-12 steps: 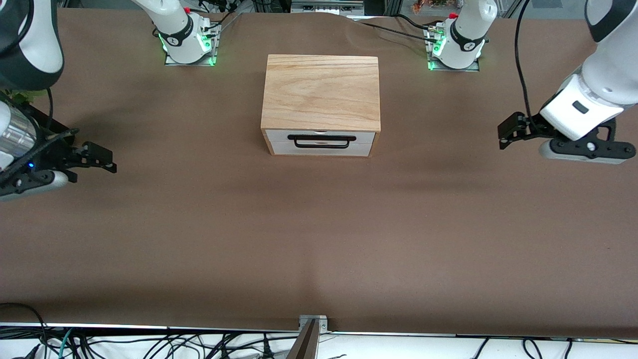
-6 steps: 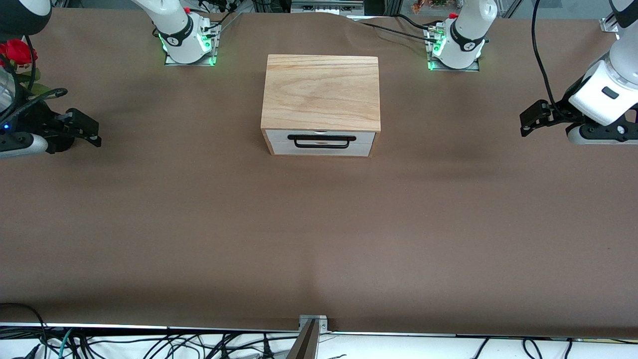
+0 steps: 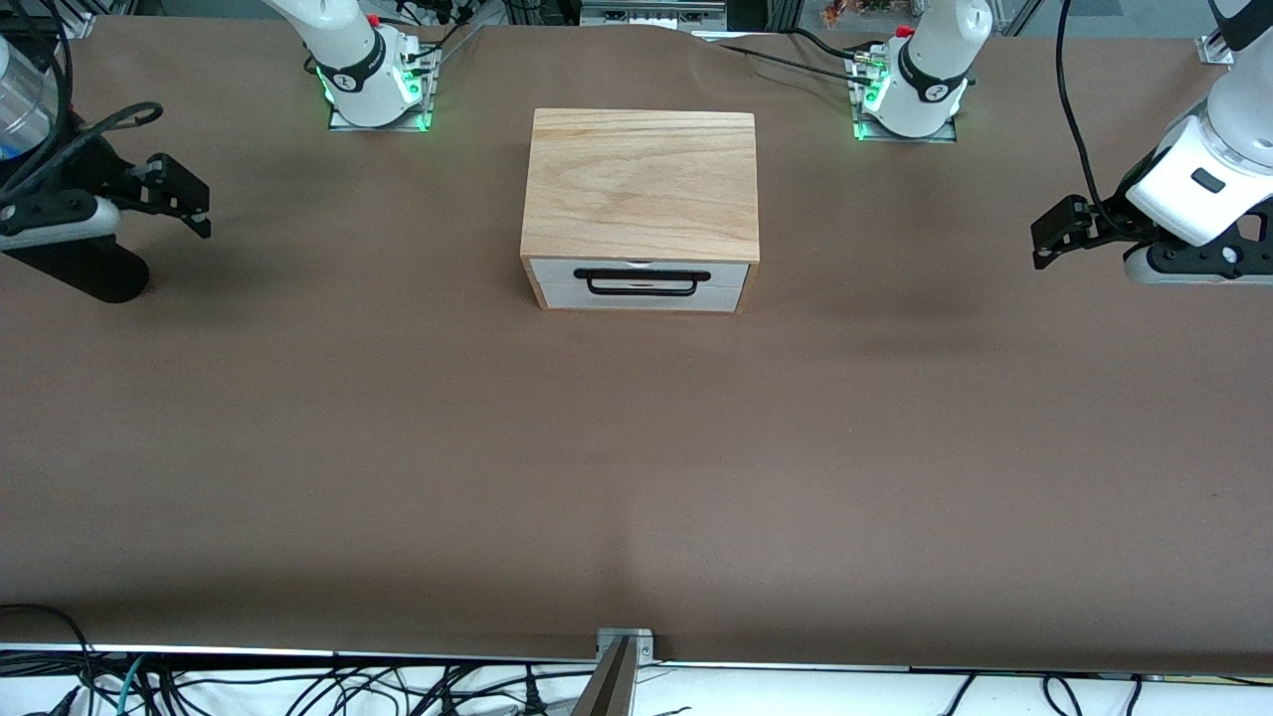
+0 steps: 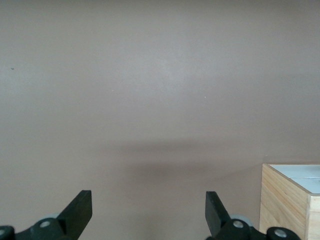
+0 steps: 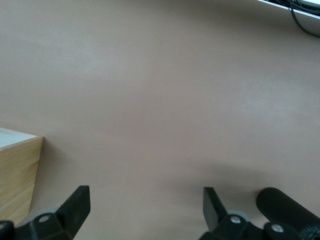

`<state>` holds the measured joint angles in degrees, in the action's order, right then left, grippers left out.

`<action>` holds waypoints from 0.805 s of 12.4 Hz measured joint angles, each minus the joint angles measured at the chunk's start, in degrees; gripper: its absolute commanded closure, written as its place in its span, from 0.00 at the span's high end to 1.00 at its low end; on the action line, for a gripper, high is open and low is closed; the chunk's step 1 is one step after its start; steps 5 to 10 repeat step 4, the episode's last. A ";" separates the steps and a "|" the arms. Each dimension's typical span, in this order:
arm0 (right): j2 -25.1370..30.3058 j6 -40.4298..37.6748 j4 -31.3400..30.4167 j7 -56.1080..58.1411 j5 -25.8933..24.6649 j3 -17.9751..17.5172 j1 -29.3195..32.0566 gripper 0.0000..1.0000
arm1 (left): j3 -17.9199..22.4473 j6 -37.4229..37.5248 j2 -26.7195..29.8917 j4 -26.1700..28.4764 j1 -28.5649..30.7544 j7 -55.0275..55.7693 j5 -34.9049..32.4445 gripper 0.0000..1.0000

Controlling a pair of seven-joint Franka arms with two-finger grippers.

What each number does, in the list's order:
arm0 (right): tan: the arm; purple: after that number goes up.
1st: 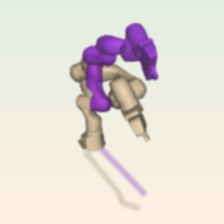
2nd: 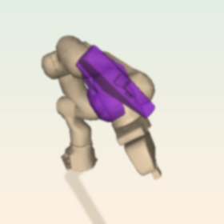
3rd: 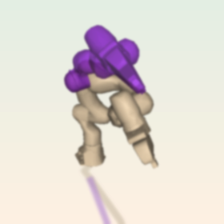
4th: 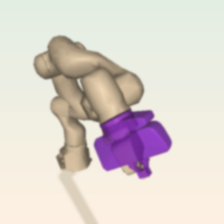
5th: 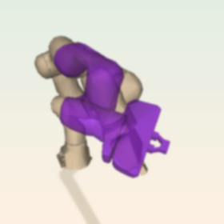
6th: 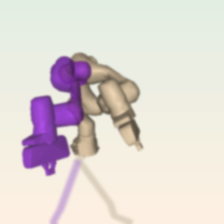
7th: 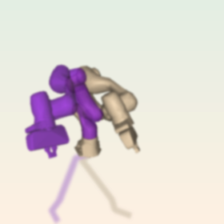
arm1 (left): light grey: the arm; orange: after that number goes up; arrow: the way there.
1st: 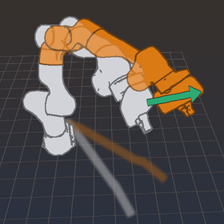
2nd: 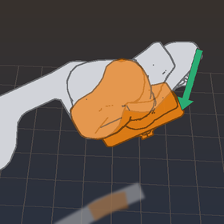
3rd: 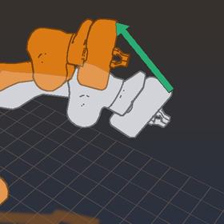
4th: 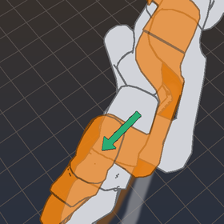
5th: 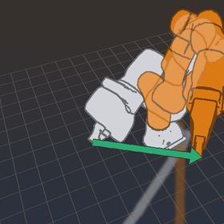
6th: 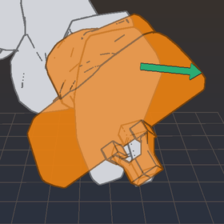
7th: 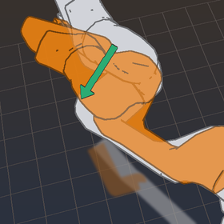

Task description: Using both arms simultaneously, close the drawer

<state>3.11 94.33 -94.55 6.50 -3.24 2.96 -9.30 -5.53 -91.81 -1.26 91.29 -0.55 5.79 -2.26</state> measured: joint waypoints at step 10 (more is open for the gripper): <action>-0.37 0.35 0.00 -0.02 -0.02 -0.53 0.00 1.00 | 0.00 0.00 0.00 0.00 0.00 0.00 0.00 1.00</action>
